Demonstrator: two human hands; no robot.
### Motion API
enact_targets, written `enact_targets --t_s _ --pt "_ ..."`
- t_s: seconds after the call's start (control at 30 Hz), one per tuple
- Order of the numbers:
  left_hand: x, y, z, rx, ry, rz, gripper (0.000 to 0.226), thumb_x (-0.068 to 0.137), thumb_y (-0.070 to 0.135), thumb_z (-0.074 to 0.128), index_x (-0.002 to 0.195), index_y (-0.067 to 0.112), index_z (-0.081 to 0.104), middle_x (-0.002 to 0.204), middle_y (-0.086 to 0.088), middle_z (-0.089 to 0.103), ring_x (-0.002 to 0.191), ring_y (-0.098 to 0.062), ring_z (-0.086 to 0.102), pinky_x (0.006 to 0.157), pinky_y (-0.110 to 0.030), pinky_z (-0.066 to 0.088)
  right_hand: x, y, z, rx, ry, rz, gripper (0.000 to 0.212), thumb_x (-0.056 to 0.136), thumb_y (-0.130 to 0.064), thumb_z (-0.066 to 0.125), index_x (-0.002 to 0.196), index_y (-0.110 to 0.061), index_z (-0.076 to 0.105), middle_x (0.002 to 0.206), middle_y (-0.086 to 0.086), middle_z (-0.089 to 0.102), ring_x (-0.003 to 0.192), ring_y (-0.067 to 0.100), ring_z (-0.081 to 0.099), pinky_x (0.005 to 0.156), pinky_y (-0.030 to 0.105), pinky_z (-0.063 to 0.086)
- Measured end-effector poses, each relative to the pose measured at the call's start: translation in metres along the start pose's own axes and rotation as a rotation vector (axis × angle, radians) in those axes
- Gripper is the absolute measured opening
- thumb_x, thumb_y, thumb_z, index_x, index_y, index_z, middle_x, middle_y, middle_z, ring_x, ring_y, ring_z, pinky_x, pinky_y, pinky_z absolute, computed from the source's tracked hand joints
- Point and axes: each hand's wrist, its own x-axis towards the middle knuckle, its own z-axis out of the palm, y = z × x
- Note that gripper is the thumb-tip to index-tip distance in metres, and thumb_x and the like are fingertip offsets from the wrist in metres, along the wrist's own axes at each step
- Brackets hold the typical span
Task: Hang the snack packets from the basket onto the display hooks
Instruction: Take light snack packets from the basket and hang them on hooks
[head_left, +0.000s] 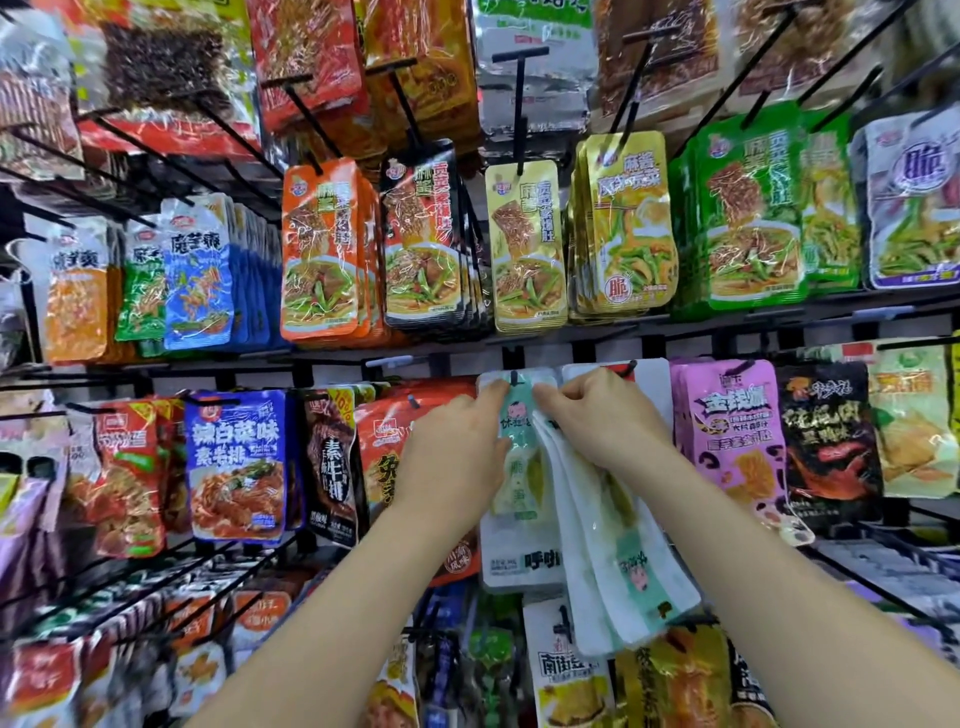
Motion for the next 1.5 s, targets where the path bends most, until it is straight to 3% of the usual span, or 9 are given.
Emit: enact_targets --t_s 0.2,0.43,0.53,0.67,0.8,1.07,1.2,1.33,1.5 --pt "0.001 0.001 0.009 0.193 -0.179 -0.008 0.077 0.091 0.043 0.058 0.151 0.026 0.013 0.119 -0.007 0.053 0.109 -0.028 0.054 0.077 -0.037 0.045 -0.014 0.009 -0.007 0.106 0.017 -0.004 0.031 0.09 -0.057 0.052 0.1 -0.027 0.052 0.083 -0.006 0.057 0.083 0.022 0.058 0.071 0.034 0.045" --pt "0.0 -0.001 0.019 0.477 -0.048 0.179 0.067 0.062 0.04 0.08 0.122 0.021 0.059 0.119 -0.004 0.056 0.103 -0.025 0.048 0.068 -0.036 0.037 -0.016 0.008 -0.004 0.145 -0.242 -0.107 0.046 0.091 -0.053 0.057 0.132 -0.035 0.051 0.137 0.0 0.053 0.109 0.02 0.058 0.071 0.028 0.048" --pt "0.003 -0.006 0.027 0.53 -0.069 0.235 0.07 0.076 0.042 0.07 0.139 0.022 0.047 0.137 -0.003 0.048 0.121 -0.027 0.037 0.084 -0.041 0.027 -0.013 0.01 0.0 0.088 -0.307 -0.11 0.059 0.093 -0.05 0.055 0.146 -0.032 0.038 0.148 0.001 0.045 0.091 0.009 0.064 0.061 0.016 0.046" --pt "0.006 -0.01 0.029 0.547 -0.069 0.261 0.051 0.09 0.038 0.055 0.138 0.026 0.045 0.147 -0.002 0.038 0.131 -0.028 0.026 0.099 -0.052 0.017 -0.009 0.018 0.007 0.11 -0.343 -0.088 0.058 0.094 -0.048 0.054 0.148 -0.037 0.034 0.124 0.004 0.06 0.028 0.003 0.046 0.033 0.017 0.038" --pt "0.008 -0.012 0.033 0.573 -0.094 0.273 0.041 0.095 0.038 0.047 0.135 0.027 0.049 0.145 -0.005 0.043 0.132 -0.031 0.028 0.102 -0.058 0.011 -0.003 0.023 0.01 0.103 -0.368 -0.061 0.056 0.096 -0.046 0.052 0.148 -0.036 0.032 0.078 -0.001 0.061 0.03 0.008 0.047 0.034 0.02 0.043" --pt "0.011 -0.012 0.034 0.605 -0.152 0.26 0.05 0.093 0.033 0.047 0.142 0.027 0.036 0.15 -0.007 0.033 0.136 -0.031 0.018 0.109 -0.062 0.002 -0.003 0.022 0.012 0.11 -0.35 0.005 0.048 0.099 -0.039 0.049 0.145 -0.027 0.04 0.071 -0.006 0.048 0.038 0.014 0.05 0.039 0.021 0.044" --pt "0.004 -0.011 0.023 0.398 -0.003 0.343 0.041 0.081 0.016 0.062 0.123 0.017 0.06 0.134 -0.003 0.057 0.133 -0.025 0.04 0.114 -0.056 0.005 -0.014 0.024 -0.002 0.327 -0.437 0.092 0.025 0.099 -0.028 0.053 0.12 -0.018 0.062 0.093 -0.001 0.061 0.041 0.01 0.054 0.048 0.023 0.052" --pt "-0.026 0.002 -0.001 -0.403 0.309 0.145 0.028 0.088 0.01 0.052 0.109 0.015 0.07 0.107 0.005 0.069 0.107 -0.01 0.057 0.104 -0.023 0.037 -0.03 0.029 -0.017 0.524 -0.429 0.09 0.016 0.098 -0.018 0.055 0.1 -0.012 0.07 0.096 0.012 0.065 0.068 0.024 0.063 0.059 0.031 0.058" --pt "-0.07 0.031 -0.023 -0.917 -0.248 -0.414 0.06 0.065 0.067 0.073 0.113 0.042 0.046 0.101 0.02 0.066 0.089 0.008 0.062 0.08 -0.022 0.051 -0.059 0.016 -0.023 0.764 -0.291 0.069 0.015 0.097 -0.011 0.056 0.09 -0.008 0.069 0.09 0.008 0.062 0.061 0.016 0.06 0.05 0.028 0.056"
